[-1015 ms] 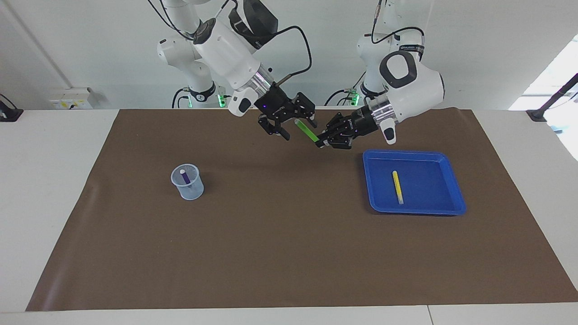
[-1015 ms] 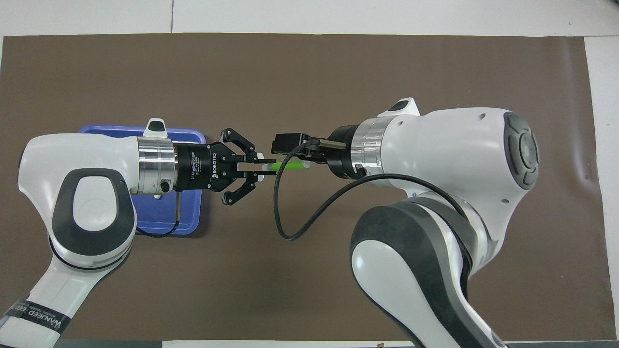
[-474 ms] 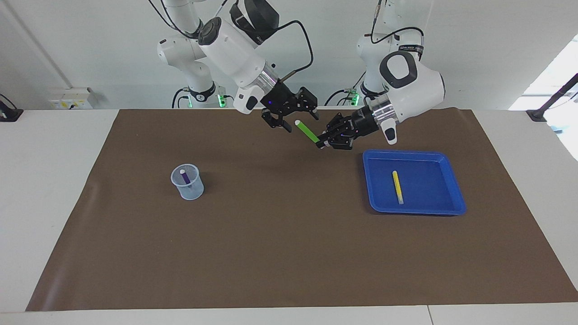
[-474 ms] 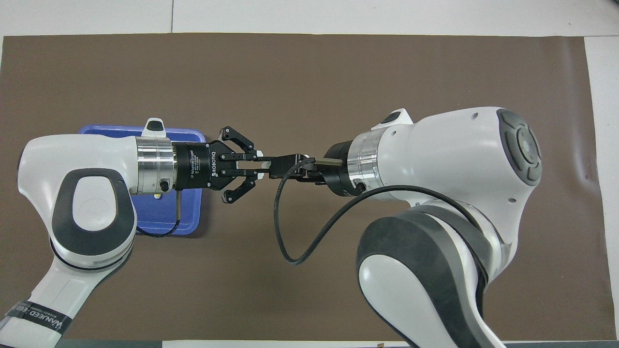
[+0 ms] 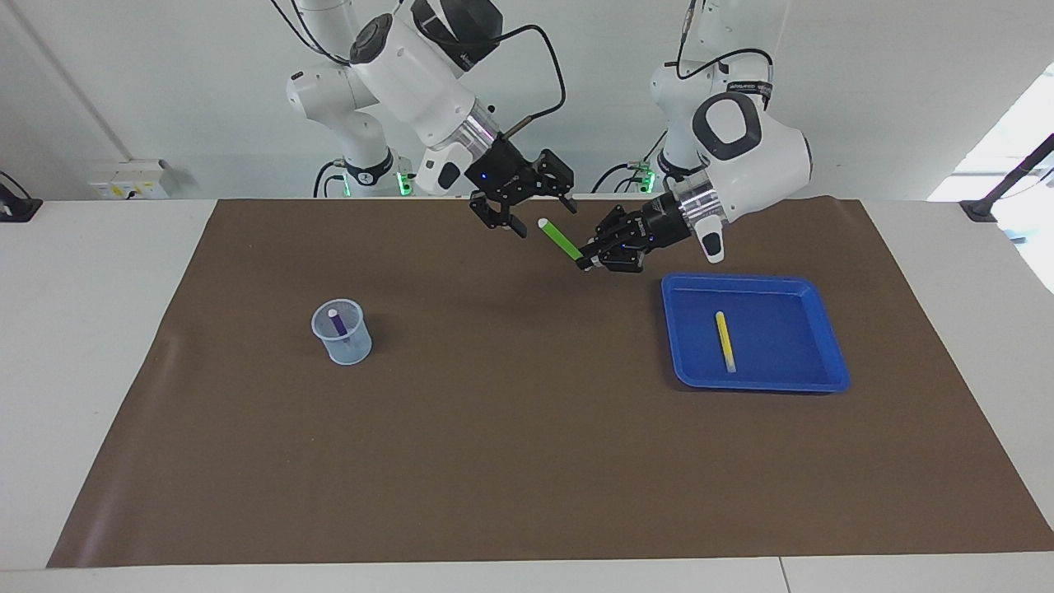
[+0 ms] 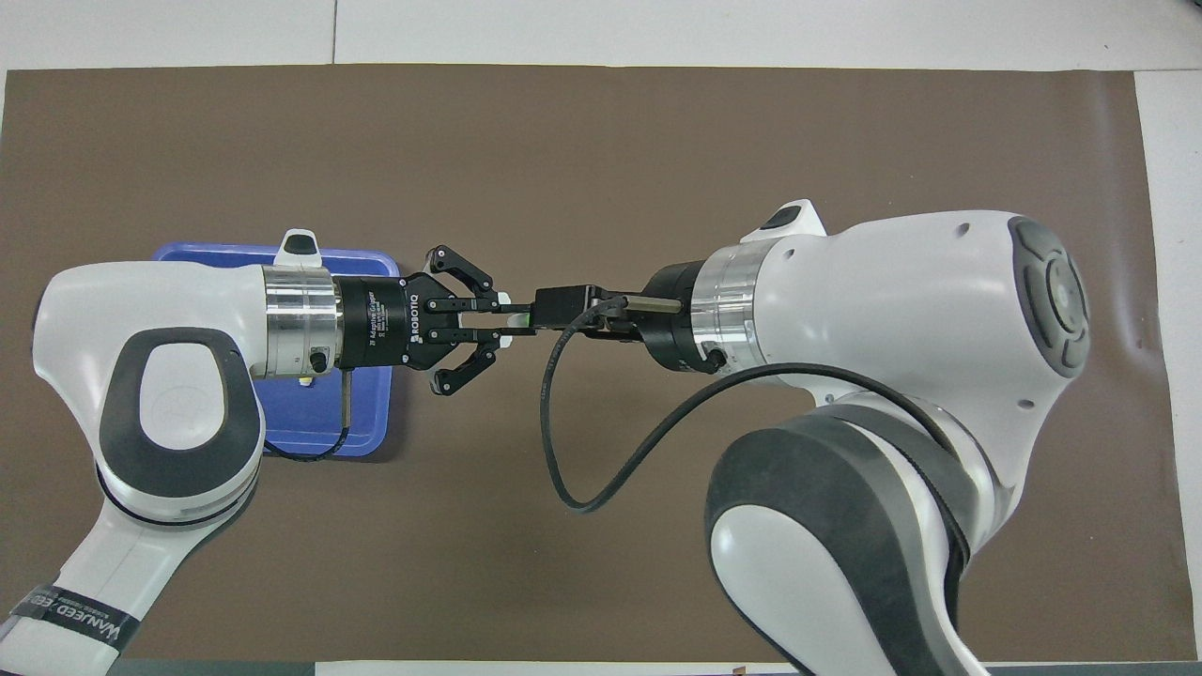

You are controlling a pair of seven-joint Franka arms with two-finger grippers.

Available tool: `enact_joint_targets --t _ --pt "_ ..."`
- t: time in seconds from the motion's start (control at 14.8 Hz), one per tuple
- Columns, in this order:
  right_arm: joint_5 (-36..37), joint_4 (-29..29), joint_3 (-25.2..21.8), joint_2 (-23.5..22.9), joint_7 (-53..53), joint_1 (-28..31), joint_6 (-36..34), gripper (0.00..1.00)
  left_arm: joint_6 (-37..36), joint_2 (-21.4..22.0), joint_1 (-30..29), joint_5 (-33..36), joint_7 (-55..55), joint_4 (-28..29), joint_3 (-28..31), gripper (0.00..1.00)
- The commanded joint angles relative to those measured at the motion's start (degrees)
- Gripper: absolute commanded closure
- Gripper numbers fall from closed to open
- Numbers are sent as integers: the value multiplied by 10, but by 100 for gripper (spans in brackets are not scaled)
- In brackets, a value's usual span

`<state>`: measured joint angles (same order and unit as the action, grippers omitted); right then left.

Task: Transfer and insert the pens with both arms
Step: 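Grasp the green pen with the right gripper, open the left gripper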

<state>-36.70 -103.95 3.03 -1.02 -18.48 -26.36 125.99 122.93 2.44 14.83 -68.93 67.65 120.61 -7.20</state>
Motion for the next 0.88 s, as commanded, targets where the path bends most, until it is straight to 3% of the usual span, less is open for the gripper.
enact_joint_targets --t 0.0,0.07,0.14,0.2,0.27,0.34,0.81 --pt "9 -8 4 1 -2 1 17 0 14 21 9 -13 6 23 4 100" --pt "12 -10 4 1 -2 0 19 9 14 21 9 -13 6 23 4 100" --pt "15 -10 4 1 -2 0 19 32 14 21 9 -13 6 23 4 100" --pt "18 -11 4 1 -2 0 19 68 14 21 8 -13 6 23 4 100" --pt "22 -10 4 1 -2 0 20 94 14 21 7 -14 6 25 4 100" --pt "22 -10 4 1 -2 0 21 100 14 21 7 -16 6 25 4 100" --pt "24 -10 4 -2 -2 1 39 100 15 21 5 -20 6 26 4 100"
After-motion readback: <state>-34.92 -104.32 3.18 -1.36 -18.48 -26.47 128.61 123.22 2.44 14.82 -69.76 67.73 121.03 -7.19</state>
